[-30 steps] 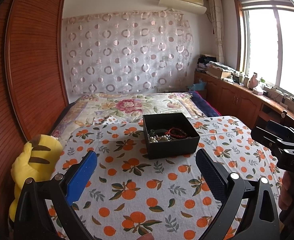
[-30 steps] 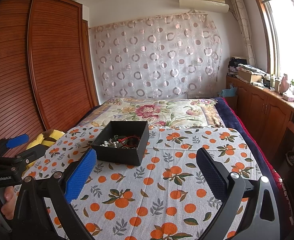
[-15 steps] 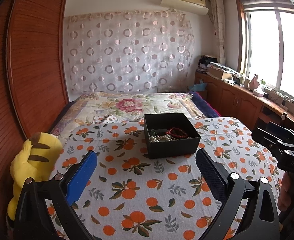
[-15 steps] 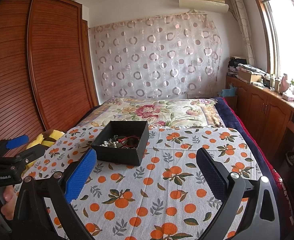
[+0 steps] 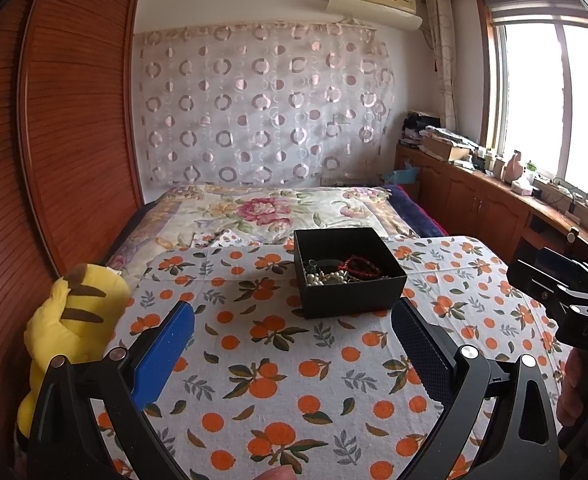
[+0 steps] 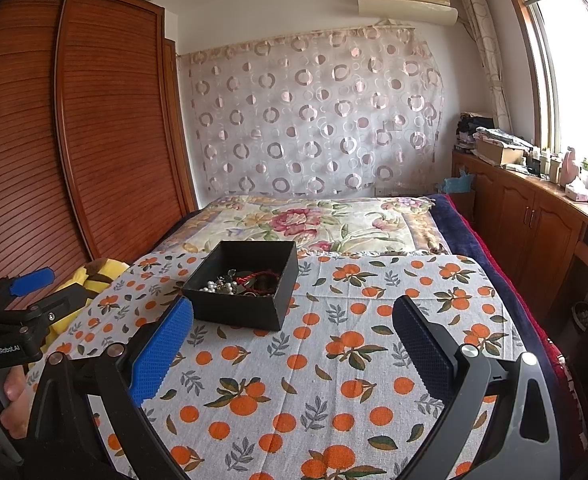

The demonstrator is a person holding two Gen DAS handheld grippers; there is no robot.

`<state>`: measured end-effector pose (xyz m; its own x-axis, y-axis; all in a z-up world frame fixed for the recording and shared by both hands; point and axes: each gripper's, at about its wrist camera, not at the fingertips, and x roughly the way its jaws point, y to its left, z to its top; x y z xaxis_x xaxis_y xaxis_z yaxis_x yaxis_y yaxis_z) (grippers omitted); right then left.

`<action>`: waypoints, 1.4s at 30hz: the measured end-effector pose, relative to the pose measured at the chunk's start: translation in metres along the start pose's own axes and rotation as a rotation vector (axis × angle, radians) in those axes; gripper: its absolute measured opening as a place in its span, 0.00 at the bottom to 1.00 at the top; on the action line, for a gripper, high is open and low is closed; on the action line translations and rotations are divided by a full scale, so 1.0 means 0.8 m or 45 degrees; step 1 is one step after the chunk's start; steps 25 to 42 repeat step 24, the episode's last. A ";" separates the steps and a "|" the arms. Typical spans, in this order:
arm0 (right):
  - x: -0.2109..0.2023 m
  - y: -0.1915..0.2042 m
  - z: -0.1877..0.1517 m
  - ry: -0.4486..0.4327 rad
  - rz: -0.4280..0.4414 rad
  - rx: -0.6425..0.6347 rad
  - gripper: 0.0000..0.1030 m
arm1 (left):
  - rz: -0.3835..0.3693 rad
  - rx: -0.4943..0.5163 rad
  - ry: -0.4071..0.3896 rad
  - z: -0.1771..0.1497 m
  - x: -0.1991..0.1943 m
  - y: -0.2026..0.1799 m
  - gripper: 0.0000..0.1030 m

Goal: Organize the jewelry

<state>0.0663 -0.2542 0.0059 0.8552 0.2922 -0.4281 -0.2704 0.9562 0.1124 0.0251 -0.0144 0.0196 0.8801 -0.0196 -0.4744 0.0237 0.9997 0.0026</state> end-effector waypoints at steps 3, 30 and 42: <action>0.000 0.000 0.000 0.001 -0.002 0.000 0.98 | -0.002 -0.001 0.002 0.000 0.000 0.000 0.93; 0.000 0.000 -0.001 0.001 -0.002 0.002 0.98 | 0.000 -0.005 0.010 0.002 0.000 0.001 0.93; 0.000 0.000 -0.001 0.001 -0.002 0.002 0.98 | 0.000 -0.005 0.010 0.002 0.000 0.001 0.93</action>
